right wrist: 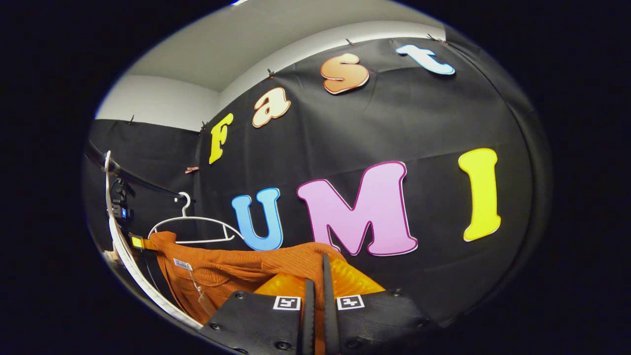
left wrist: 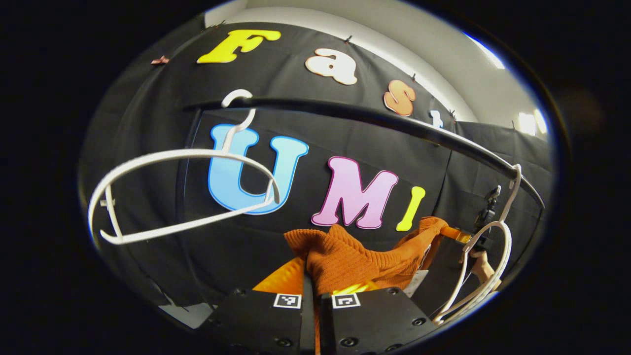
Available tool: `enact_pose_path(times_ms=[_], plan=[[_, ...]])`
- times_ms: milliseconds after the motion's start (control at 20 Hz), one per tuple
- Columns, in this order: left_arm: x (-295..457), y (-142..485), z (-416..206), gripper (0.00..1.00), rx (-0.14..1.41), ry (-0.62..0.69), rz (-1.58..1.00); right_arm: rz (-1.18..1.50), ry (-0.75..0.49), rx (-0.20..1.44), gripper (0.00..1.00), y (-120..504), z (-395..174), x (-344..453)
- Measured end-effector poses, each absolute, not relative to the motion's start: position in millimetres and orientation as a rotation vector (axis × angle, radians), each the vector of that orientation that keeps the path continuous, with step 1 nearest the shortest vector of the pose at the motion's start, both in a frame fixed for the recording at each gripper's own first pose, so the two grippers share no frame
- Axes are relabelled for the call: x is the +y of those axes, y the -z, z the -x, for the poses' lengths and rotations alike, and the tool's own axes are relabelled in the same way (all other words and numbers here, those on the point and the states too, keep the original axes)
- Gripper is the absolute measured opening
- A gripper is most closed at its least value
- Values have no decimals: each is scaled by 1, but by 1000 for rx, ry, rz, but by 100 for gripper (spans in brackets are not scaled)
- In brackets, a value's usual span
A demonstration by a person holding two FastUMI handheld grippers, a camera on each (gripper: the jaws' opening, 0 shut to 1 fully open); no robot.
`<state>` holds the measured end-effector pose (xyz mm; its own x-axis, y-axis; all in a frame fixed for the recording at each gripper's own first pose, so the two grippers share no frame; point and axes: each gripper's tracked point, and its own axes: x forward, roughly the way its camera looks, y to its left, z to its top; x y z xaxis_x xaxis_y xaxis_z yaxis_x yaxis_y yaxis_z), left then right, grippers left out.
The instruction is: Grasp the clothes on the hanger with both hands and then place them into the laundry hamper below.
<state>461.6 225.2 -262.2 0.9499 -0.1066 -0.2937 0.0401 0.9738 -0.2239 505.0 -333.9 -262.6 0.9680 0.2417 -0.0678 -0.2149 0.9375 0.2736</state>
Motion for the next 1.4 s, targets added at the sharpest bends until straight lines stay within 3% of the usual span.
enact_pose_path(times_ms=[150,200,250,400,800,900,950,1000,1400], plan=[[234,294,-461,8,324,76,355,-302,-252,133,12,288,-505,-331],[239,306,-458,8,327,59,370,-305,-256,156,17,300,-502,-329],[242,321,-456,8,342,32,367,-293,-257,177,12,315,-498,-326],[245,364,-436,8,386,-42,389,-270,-234,240,12,350,-483,-321],[206,421,-342,8,449,-236,483,-372,-216,363,12,394,-384,-276],[174,429,-324,8,484,-222,457,-392,-259,395,12,399,-360,-245],[160,432,-316,8,497,-218,445,-376,-276,416,7,404,-350,-233],[144,434,-310,8,506,-208,448,-365,-291,431,12,408,-340,-221],[60,467,-309,8,579,-159,434,-369,-468,552,12,428,-288,-127]])
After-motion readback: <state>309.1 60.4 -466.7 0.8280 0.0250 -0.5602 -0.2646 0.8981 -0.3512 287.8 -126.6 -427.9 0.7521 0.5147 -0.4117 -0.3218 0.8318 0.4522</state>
